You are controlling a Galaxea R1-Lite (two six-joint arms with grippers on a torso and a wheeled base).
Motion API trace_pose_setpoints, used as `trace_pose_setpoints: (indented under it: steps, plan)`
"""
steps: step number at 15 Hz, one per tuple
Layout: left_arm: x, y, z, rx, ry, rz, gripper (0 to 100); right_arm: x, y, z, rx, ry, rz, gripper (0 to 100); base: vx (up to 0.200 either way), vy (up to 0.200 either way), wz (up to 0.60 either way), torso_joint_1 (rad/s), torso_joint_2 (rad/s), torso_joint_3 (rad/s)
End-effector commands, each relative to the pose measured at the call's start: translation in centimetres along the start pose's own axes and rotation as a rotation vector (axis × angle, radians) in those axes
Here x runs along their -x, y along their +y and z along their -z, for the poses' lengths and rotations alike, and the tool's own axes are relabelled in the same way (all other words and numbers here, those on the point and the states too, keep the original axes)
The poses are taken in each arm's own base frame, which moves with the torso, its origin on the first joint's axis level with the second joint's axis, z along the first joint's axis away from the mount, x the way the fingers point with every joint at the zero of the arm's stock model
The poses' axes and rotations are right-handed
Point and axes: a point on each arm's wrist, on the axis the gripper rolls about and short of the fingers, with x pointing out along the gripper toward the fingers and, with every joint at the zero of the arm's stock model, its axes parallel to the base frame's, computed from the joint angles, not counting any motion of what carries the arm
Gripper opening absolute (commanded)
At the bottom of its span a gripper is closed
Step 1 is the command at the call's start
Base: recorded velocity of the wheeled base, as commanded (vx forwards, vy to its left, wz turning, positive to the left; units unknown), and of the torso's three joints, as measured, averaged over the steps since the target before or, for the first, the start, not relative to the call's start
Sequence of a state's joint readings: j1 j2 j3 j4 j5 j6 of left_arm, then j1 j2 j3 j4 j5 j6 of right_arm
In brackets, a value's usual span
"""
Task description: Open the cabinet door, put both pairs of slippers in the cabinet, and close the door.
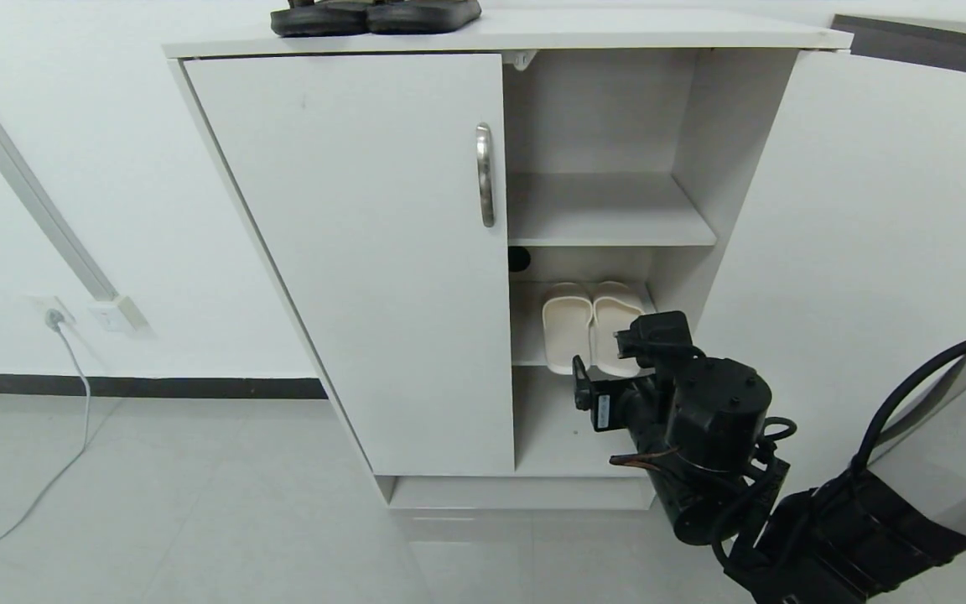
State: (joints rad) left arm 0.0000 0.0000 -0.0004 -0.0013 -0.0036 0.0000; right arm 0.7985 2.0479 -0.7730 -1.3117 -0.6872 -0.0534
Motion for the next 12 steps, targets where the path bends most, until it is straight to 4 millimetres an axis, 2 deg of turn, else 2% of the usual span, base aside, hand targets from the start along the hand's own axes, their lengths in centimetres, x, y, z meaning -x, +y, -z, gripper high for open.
trace_pose_setpoints:
  steps: [1, 12]
  plan:
    - [-0.01, 0.0, 0.01, 0.002, 0.002, -0.001, 0, 0.23, -0.15, 0.08, 0.005, 0.006, -0.001, 100, 0.0, 0.0, 0.0, 0.0, 0.0, 0.0]
    - [-0.01, 0.0, 0.01, 0.002, 0.002, -0.001, 0, 1.06, -0.47, 0.99, 0.028, 0.041, -0.053, 100, 0.0, 0.0, 0.0, 0.0, 0.0, 0.0]
